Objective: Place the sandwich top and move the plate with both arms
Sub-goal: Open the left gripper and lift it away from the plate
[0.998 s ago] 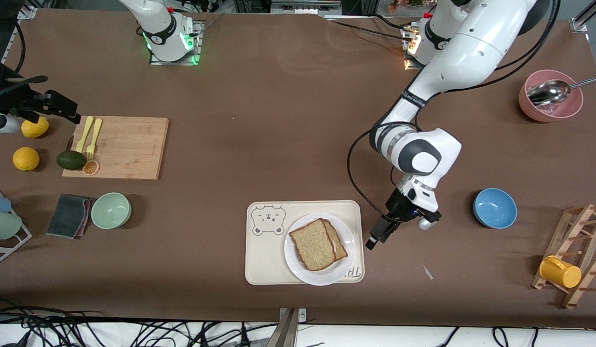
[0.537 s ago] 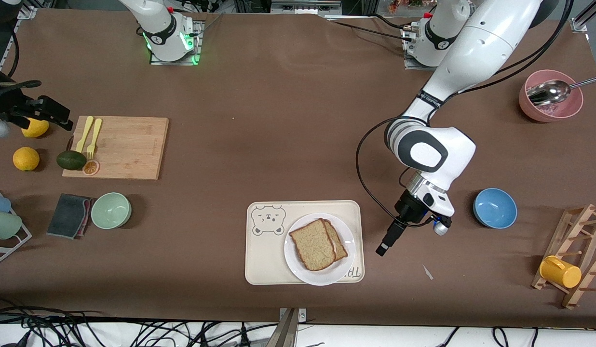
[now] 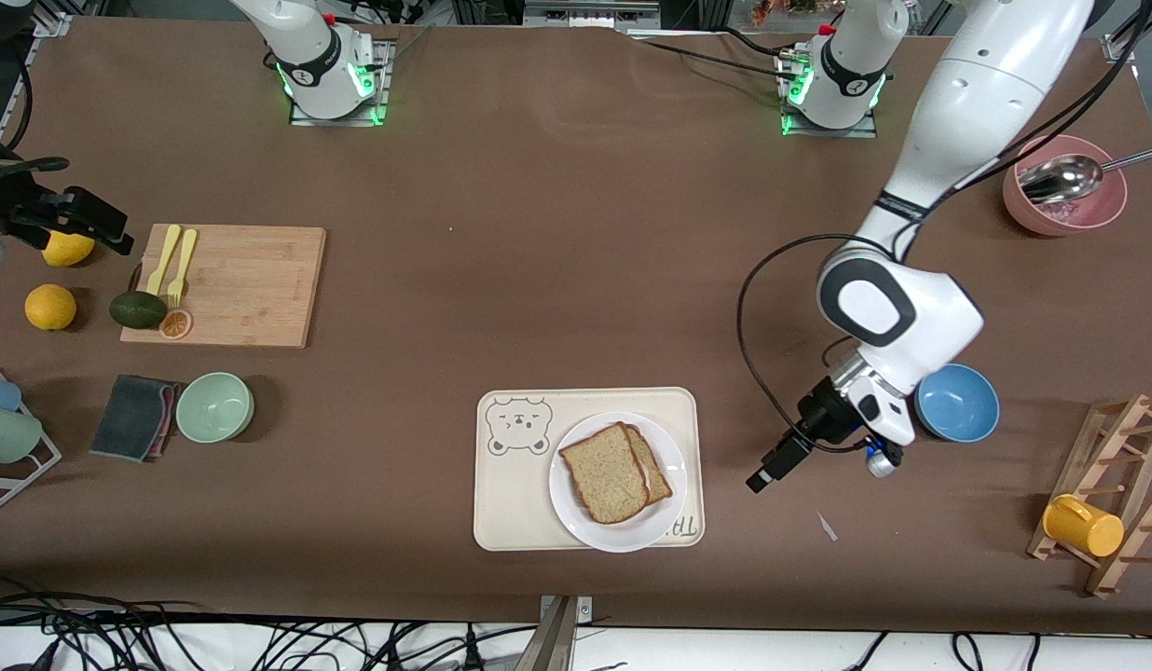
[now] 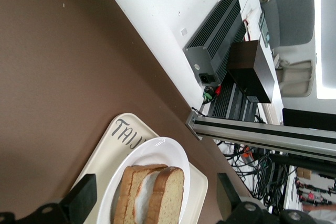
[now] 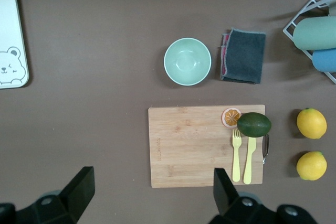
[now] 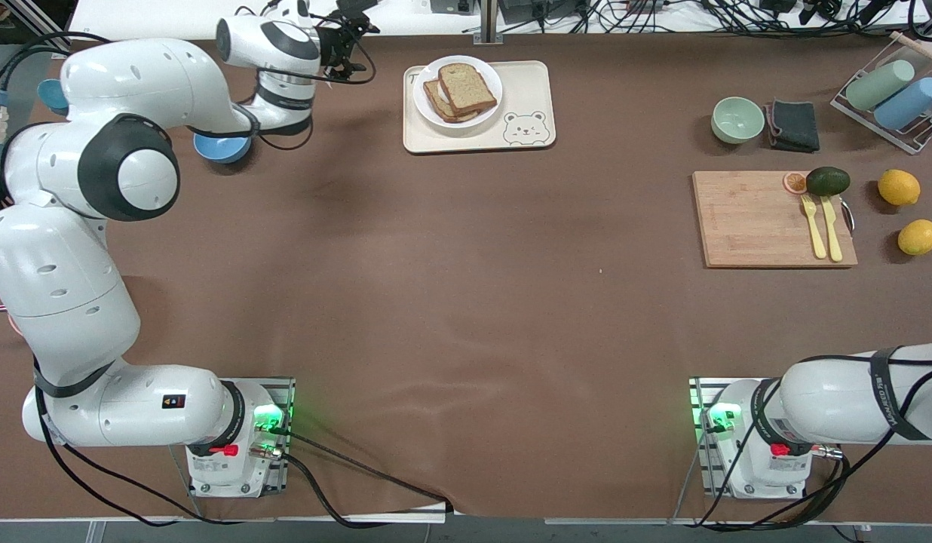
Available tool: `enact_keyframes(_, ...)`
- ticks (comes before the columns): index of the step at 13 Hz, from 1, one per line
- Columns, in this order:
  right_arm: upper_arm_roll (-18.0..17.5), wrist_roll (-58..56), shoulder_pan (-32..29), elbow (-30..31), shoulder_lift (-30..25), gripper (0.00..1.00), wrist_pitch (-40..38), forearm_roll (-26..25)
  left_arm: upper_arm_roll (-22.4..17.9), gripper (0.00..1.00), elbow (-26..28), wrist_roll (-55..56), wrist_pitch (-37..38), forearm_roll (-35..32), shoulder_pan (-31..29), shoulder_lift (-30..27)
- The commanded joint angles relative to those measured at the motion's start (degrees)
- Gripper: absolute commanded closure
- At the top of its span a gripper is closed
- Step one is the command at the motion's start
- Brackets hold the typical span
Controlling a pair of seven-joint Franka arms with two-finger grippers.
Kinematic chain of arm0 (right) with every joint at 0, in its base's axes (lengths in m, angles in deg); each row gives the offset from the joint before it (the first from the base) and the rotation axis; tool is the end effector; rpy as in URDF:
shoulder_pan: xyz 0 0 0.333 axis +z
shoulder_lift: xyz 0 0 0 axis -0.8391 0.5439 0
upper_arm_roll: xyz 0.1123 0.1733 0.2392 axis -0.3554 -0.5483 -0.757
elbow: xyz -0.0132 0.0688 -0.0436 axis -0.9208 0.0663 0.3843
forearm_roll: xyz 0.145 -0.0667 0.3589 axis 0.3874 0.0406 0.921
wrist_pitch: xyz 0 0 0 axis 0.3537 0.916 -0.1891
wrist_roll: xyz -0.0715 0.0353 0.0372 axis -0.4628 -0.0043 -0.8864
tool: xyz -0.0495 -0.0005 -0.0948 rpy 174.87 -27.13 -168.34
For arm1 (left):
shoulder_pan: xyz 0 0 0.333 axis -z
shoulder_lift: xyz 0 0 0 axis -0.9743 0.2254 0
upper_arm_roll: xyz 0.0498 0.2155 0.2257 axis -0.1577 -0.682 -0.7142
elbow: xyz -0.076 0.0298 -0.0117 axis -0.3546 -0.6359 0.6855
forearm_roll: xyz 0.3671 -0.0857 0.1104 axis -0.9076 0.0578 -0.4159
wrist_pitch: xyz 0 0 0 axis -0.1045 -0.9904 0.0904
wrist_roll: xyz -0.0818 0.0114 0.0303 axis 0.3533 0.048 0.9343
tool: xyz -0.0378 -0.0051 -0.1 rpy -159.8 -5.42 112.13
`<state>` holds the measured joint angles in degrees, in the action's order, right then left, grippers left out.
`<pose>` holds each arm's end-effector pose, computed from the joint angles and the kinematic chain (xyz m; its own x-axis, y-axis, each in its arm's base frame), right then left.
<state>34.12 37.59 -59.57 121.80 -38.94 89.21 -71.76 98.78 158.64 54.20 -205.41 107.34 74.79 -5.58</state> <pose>0.5713 -0.0090 0.6067 0.9969 -0.0713 0.0319 -0.0720 -0.9971 0.0231 0.7058 -0.1434 0.2813 0.7558 0.6548 -0.0050 0.4132 -0.4709 0.7794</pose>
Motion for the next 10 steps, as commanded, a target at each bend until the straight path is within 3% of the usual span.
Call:
enact_keyframes(1, -0.20, 2.39, -0.11, -0.89, 0.42, 0.00, 0.70, -0.61, -6.01, 0.00, 2.40, 10.81, 11.68, -12.91, -0.01, -4.65)
enact_keyframes(3, -0.20, 2.39, -0.20, -0.89, 0.77, 0.00, 0.61, -0.26, -8.22, 0.00, 1.43, 19.95, 19.78, -28.12, -0.53, -6.14)
enact_keyframes(5, -0.11, 1.78, -0.20, -0.89, 1.03, 0.00, 0.26, -0.17, -10.41, 0.00, 1.16, 22.89, 26.90, -38.59, -0.89, -8.60)
enact_keyframes(8, -0.20, 1.52, -0.11, -0.89, 1.21, 0.00, 0.17, 0.09, -12.44, 0.00, 2.39, 22.98, 38.41, -50.90, -2.11, -14.83)
enact_keyframes(10, -0.02, 1.60, -0.29, -0.89, 1.21, 0.00, 0.43, 2.28, -12.45, 0.00, 3.44, 22.55, 46.23, -54.19, -4.40, -19.66)
